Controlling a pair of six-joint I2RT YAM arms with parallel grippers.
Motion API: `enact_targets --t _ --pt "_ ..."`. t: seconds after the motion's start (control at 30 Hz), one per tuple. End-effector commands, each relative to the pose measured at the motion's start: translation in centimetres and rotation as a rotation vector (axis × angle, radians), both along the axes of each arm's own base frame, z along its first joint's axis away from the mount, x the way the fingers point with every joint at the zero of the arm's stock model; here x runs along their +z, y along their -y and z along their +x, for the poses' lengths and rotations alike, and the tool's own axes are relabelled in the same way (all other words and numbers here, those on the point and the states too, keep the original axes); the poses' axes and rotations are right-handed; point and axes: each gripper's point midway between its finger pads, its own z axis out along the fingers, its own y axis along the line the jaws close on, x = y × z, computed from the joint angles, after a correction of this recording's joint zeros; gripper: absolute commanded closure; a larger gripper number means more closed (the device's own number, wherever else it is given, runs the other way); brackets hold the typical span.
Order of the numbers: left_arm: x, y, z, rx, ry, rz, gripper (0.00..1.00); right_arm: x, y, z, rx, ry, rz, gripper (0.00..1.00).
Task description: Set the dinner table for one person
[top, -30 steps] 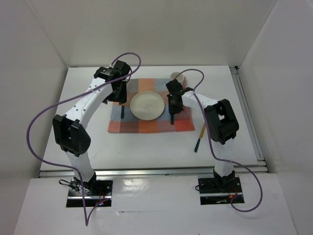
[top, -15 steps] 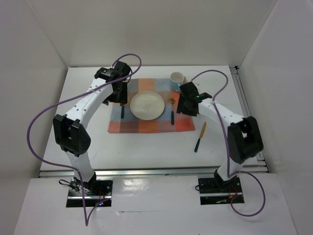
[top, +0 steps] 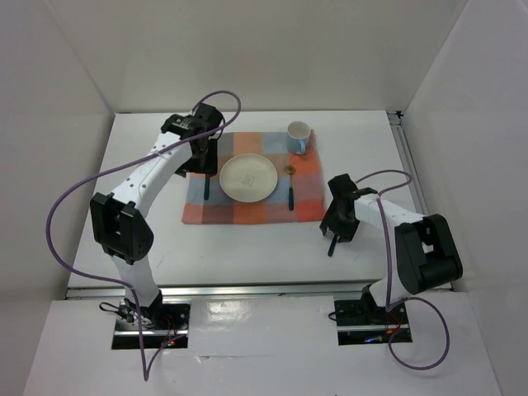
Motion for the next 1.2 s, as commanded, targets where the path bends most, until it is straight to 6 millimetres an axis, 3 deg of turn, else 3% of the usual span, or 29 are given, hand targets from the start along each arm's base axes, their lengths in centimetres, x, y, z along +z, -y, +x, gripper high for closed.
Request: enact_targets --t 0.0,0.03,0.17,0.2,0.27,0.3,0.37,0.4,0.5,0.6,0.63,0.67,0.7,0.77,0.8,0.97,1.07,1.17 --pt "1.1 0.1 -0.2 -0.008 0.031 -0.013 0.25 -0.3 -0.5 -0.8 -0.039 -0.017 0.029 0.39" --pt "1.1 0.1 -0.2 -0.008 0.031 -0.013 0.25 -0.3 -0.5 -0.8 -0.040 -0.017 0.029 0.41" --pt "0.8 0.0 -0.4 -0.008 0.022 -0.009 0.25 -0.7 0.4 -1.2 -0.053 -0.020 -0.026 0.71" --pt "1.0 0.1 -0.2 -0.008 0.031 -0.012 0.25 0.6 0.5 -0.9 -0.080 -0.017 -0.053 0.88" --pt "1.4 0.0 0.0 -0.005 0.042 -0.008 0.25 2.4 0.9 0.0 -0.069 0.025 -0.120 0.95" --pt "1.4 -0.2 0.0 -0.001 0.046 0.001 0.25 4.4 1.0 1.6 -0.074 0.092 -0.145 1.00" --pt "1.6 -0.1 0.0 0.009 0.048 -0.004 0.25 6.2 1.0 2.9 -0.014 0.128 -0.167 1.00" --pt "1.6 -0.1 0.0 0.009 0.049 -0.004 0.25 8.1 0.5 4.5 0.011 0.182 -0.158 1.00" --pt "1.5 0.9 0.2 0.007 0.063 -0.066 0.25 10.7 -0.9 8.4 0.125 0.262 -0.154 1.00" --pt "1.0 2.8 0.0 -0.034 0.044 -0.164 0.23 9.8 -2.7 11.3 0.255 0.251 -0.159 1.00" --pt "1.0 3.0 0.1 -0.044 0.054 -0.192 0.23 9.5 -3.5 13.1 0.285 0.244 -0.159 1.00" --pt "1.3 3.3 0.0 -0.054 0.060 -0.217 0.23 10.7 -3.8 14.0 0.300 0.280 -0.160 1.00" --pt "1.2 3.8 -0.2 -0.066 0.050 -0.242 0.23 9.3 -4.3 15.1 0.348 0.256 -0.165 1.00" --pt "1.6 4.0 -0.3 -0.073 0.053 -0.256 0.23 9.6 -5.6 16.9 0.380 0.275 -0.156 1.00" --pt "1.6 4.2 -0.4 -0.078 0.049 -0.268 0.23 7.9 -5.9 17.3 0.397 0.238 -0.154 1.00" --pt "3.5 4.9 -0.3 -0.102 0.102 -0.339 0.14 6.3 -7.8 18.7 0.433 0.243 -0.110 1.00" --pt "3.1 4.9 -0.4 -0.101 0.094 -0.336 0.08 5.1 -8.6 18.3 0.453 0.220 -0.089 0.98" --pt "3.1 4.8 -0.6 -0.100 0.085 -0.333 0.08 4.5 -8.9 17.8 0.446 0.208 -0.083 0.74"
